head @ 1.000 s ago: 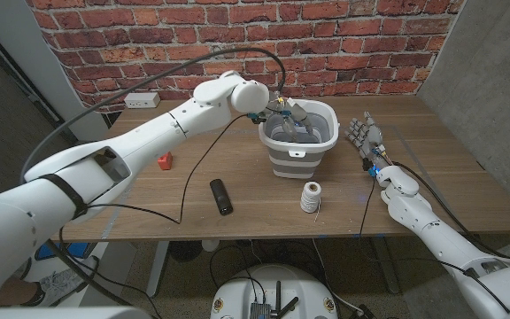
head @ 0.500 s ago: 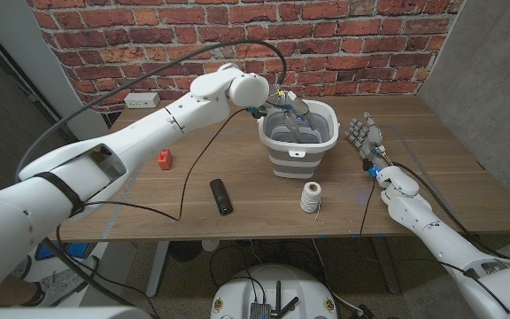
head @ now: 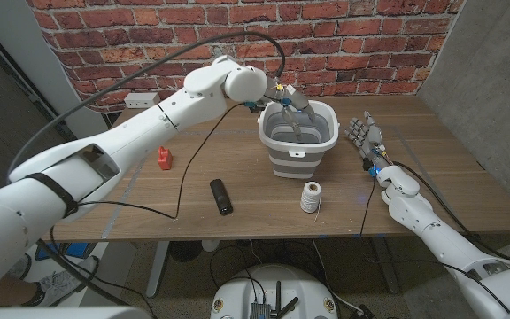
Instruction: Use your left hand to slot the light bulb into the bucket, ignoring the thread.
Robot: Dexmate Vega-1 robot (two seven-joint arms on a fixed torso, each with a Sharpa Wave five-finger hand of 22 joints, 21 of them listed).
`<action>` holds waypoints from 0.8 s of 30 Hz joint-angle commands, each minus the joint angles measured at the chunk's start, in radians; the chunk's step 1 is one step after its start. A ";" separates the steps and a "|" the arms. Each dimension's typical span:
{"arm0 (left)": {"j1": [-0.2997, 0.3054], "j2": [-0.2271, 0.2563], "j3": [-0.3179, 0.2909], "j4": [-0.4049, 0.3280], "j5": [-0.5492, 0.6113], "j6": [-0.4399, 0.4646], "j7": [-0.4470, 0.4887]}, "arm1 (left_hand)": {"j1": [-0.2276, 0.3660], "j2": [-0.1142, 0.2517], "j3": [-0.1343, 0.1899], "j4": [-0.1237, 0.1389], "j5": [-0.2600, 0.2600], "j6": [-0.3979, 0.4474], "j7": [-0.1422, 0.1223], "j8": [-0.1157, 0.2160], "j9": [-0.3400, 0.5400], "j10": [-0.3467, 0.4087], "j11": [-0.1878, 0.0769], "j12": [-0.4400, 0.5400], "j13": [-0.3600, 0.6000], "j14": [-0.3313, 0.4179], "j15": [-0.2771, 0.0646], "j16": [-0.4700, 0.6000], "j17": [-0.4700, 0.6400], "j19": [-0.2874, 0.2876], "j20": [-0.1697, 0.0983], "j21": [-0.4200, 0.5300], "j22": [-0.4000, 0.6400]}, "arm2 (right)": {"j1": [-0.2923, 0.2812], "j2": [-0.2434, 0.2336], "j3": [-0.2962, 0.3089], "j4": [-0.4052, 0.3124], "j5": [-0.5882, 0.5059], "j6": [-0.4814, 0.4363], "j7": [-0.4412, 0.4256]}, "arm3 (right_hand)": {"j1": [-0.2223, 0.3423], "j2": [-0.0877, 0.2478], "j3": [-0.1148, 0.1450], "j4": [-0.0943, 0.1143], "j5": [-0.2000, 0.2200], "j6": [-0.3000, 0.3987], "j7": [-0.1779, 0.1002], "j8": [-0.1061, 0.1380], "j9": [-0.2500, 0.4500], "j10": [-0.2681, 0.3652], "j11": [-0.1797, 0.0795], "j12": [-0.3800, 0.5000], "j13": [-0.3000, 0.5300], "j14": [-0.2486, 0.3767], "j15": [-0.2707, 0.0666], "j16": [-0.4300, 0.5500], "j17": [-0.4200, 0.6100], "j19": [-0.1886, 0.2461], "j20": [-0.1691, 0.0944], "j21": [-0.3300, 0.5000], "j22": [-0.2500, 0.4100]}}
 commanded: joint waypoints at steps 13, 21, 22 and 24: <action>0.124 0.072 -0.158 -0.143 -0.104 0.153 0.093 | -0.035 0.004 -0.010 0.006 -0.005 -0.010 0.015 -0.014 0.000 -0.018 0.023 0.004 -0.014 -0.007 -0.054 0.006 0.001 0.002 -0.025 0.003 0.003 | -0.011 -0.018 -0.007 -0.040 -0.013 -0.013 -0.008 | 0.003 0.049 -0.007 0.002 0.008 0.005 0.000 0.001 0.005 0.002 -0.002 0.006 0.001 -0.011 0.000 0.007 -0.001 -0.002 0.001 -0.007 0.004; 0.191 0.100 -0.207 -0.179 -0.155 0.230 0.184 | -0.041 0.021 -0.002 0.008 -0.004 -0.022 0.020 -0.022 0.000 -0.045 0.034 0.000 -0.025 -0.010 -0.052 0.007 0.000 0.003 -0.032 0.005 0.003 | -0.018 -0.029 -0.005 -0.068 -0.022 -0.011 -0.019 | 0.004 0.049 -0.007 0.001 0.008 0.005 0.000 0.001 0.005 0.002 -0.002 0.006 0.001 -0.011 -0.003 0.007 -0.001 -0.003 -0.002 -0.007 0.004; 0.201 0.103 -0.213 -0.184 -0.163 0.244 0.196 | -0.041 0.022 -0.002 0.008 -0.004 -0.022 0.020 -0.023 0.000 -0.045 0.035 0.000 -0.026 -0.010 -0.052 0.008 0.000 0.003 -0.032 0.005 0.003 | -0.018 -0.031 -0.006 -0.071 -0.023 -0.013 -0.019 | 0.004 0.049 -0.007 0.001 0.008 0.005 0.000 0.001 0.005 0.002 -0.002 0.006 0.001 -0.011 -0.004 0.007 -0.001 -0.002 -0.003 -0.007 0.004; 0.221 0.108 -0.227 -0.190 -0.187 0.267 0.218 | -0.043 0.024 -0.001 0.009 -0.004 -0.023 0.020 -0.023 0.000 -0.046 0.035 0.000 -0.027 -0.012 -0.051 0.007 0.001 0.003 -0.033 0.005 0.003 | -0.017 -0.034 -0.007 -0.074 -0.026 -0.016 -0.022 | 0.003 0.049 -0.007 0.001 0.008 0.005 0.000 0.001 0.005 0.002 -0.002 0.006 0.001 -0.012 -0.004 0.007 -0.001 -0.003 -0.004 -0.007 0.004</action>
